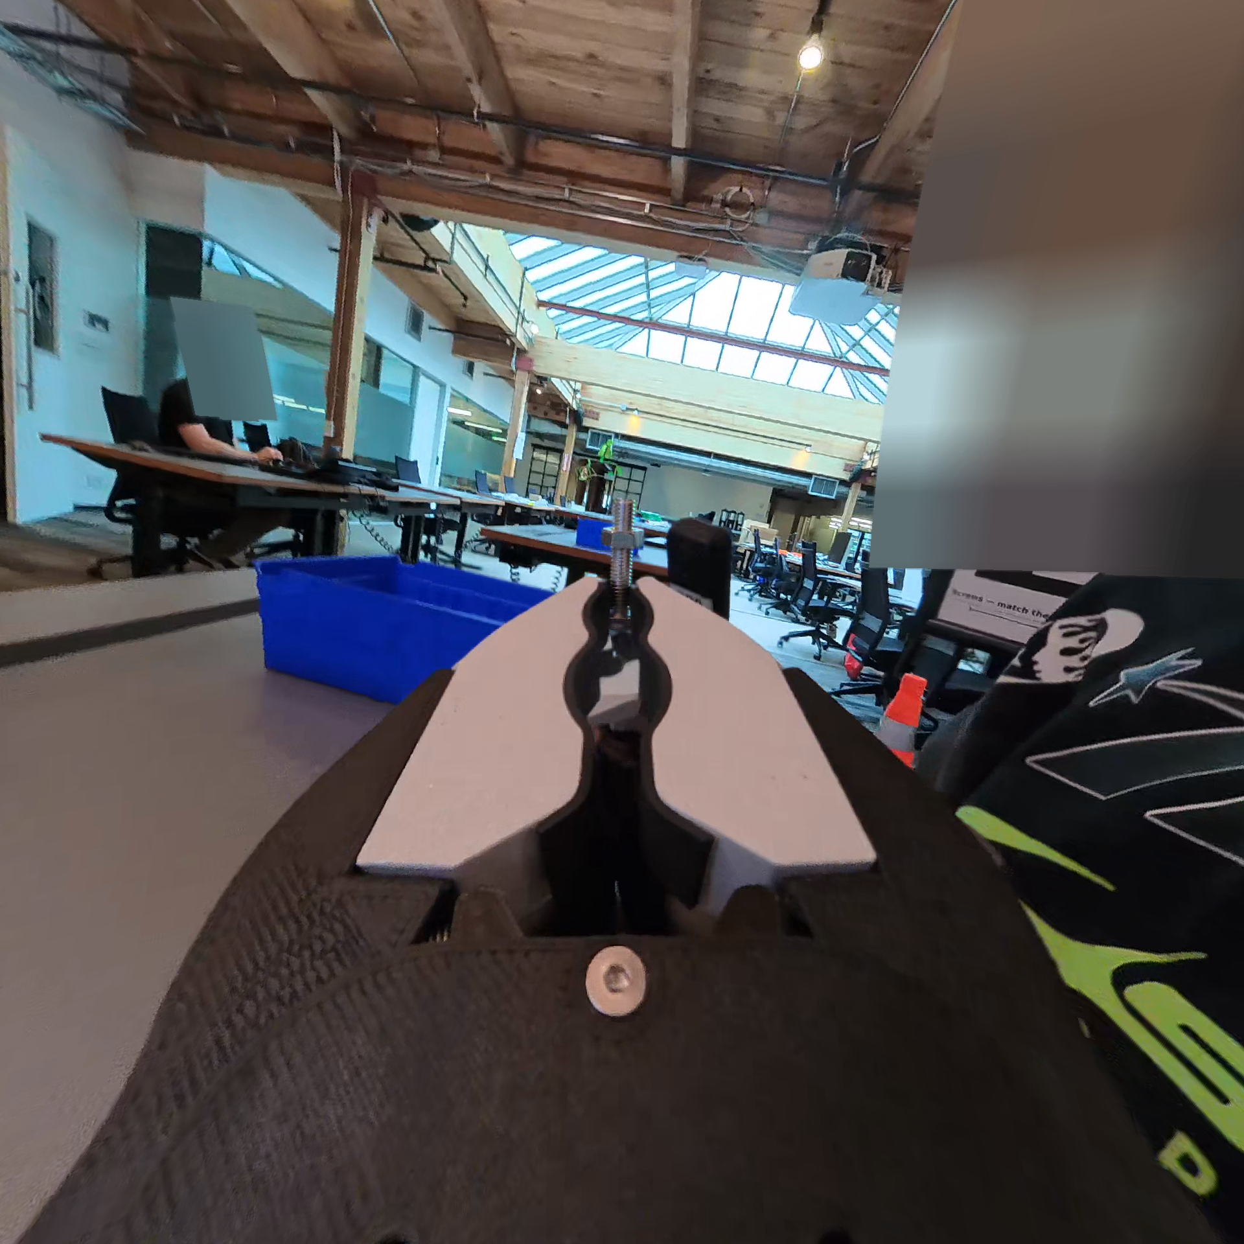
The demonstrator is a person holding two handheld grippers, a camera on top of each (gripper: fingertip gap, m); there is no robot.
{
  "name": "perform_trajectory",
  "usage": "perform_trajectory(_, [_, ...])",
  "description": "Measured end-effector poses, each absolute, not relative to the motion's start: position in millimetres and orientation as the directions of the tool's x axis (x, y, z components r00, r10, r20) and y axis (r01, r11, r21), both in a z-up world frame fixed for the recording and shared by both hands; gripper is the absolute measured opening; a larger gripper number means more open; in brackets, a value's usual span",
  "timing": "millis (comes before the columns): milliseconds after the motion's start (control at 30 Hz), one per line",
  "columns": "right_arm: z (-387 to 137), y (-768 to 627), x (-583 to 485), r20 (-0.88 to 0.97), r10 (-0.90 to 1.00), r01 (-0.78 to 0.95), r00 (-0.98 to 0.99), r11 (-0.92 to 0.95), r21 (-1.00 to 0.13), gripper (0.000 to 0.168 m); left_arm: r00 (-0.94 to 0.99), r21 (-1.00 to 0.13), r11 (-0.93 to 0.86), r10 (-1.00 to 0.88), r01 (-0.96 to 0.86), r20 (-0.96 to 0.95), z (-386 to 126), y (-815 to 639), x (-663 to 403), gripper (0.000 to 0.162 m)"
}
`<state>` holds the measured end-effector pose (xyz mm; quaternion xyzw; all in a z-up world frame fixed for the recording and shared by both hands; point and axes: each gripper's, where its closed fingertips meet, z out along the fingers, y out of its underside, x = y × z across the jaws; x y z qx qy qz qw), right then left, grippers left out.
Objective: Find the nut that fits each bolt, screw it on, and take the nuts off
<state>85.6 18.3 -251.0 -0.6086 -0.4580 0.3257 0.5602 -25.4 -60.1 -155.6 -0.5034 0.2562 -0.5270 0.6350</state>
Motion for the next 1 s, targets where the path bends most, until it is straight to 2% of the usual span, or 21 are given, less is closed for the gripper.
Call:
perform_trajectory(233, [-246.8,13.7,74.1,0.152,0.923,0.192,0.354,0.088,-0.977,0.037,0.355,-0.927,-0.090,-0.907,0.363,0.227,-195.0,-54.4,-12.8,0.006])
perform_trajectory(333, [-231.3,0.0,53.6,0.088,0.953,0.069,0.289,0.071,-0.995,0.037,0.355,-0.934,-0.079,-0.911,0.348,0.210,-198.0,-57.6,-9.0,0.006])
perform_trajectory(500, [-203.2,-39.0,10.6,-0.053,0.996,-0.179,0.073,-0.039,-0.983,0.056,0.343,-0.954,-0.094,-0.919,0.285,0.193,-208.6,-61.6,1.2,0.006])
perform_trajectory(633, [-202.3,-55.0,-8.8,-0.097,0.995,-0.194,-0.010,-0.097,-0.976,0.067,0.327,-0.957,-0.100,-0.926,0.271,0.189,-210.4,-64.3,3.8,0.005])
perform_trajectory(767, [-192.6,-50.5,-12.6,-0.168,0.986,-0.267,-0.018,-0.166,-0.949,0.064,0.324,-0.964,-0.094,-0.930,0.248,0.174,-212.6,-66.3,7.0,0.006])
perform_trajectory(1000, [-198.5,-49.3,-18.3,-0.151,0.989,-0.222,0.008,-0.145,-0.964,0.060,0.315,-0.971,-0.091,-0.935,0.222,0.160,-214.9,-68.9,10.5,0.005])
